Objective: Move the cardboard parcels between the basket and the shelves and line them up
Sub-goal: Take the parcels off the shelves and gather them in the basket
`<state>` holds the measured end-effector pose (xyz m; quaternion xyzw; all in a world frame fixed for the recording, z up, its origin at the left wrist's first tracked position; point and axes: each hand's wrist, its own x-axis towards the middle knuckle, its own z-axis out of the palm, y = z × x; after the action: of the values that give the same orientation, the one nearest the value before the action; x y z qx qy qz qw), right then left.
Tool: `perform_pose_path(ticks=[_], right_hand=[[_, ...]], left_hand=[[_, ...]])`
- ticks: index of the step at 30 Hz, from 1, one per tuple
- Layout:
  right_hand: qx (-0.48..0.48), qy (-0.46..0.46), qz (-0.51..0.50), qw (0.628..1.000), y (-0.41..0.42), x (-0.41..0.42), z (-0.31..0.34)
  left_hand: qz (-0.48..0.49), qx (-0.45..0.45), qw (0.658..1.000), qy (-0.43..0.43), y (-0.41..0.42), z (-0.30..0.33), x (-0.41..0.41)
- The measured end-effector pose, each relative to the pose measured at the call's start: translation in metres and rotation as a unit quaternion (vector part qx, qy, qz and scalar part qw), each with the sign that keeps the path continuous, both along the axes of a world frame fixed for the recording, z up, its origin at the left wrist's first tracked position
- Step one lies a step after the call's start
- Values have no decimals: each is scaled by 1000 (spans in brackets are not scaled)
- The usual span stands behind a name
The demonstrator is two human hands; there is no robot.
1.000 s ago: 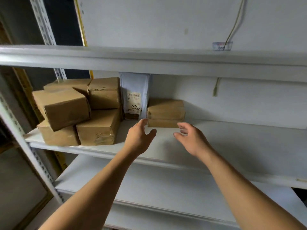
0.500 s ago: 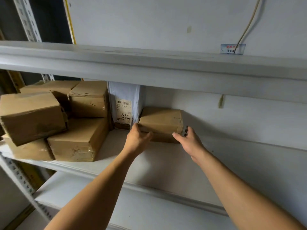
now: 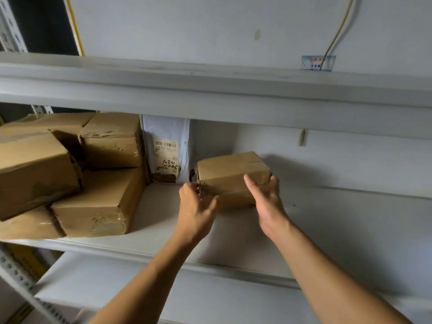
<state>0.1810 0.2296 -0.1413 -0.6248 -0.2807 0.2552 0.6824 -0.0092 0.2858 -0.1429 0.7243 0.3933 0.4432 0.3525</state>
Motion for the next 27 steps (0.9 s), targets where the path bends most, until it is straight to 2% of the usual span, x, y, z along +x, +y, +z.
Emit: perform_pose_path(ticks=[4,8,11,13,16,18,21,24,27], right_hand=[[12,15,-104,994,-18,-14,11],[59,67,-138,986,-53,-18,21],[94,80,-135,983,-84,-24,35],[101,79,-129,983,-107,-27,39],[108,84,-137,981,-146,-32,44],[110,85,-153,978,-174,-33,47],[95,73,-178,977,-218,-36,48],[78,65,-211,972,-263,-40,44],[16,41,-275,960,-308,-47,32]], left_hand=[[-56,3,998,-16,-32,-4,-8],[-94,-1,995,-36,-49,3,-17],[-114,-85,987,-80,-38,11,-19],[-145,-179,968,-97,-31,18,-17],[-254,-292,916,-104,-39,33,-12],[-319,-314,889,-93,-54,38,-6],[-351,-340,868,-91,-85,36,9],[-348,-350,865,-91,-125,34,29],[-359,-349,859,-109,-165,26,52]])
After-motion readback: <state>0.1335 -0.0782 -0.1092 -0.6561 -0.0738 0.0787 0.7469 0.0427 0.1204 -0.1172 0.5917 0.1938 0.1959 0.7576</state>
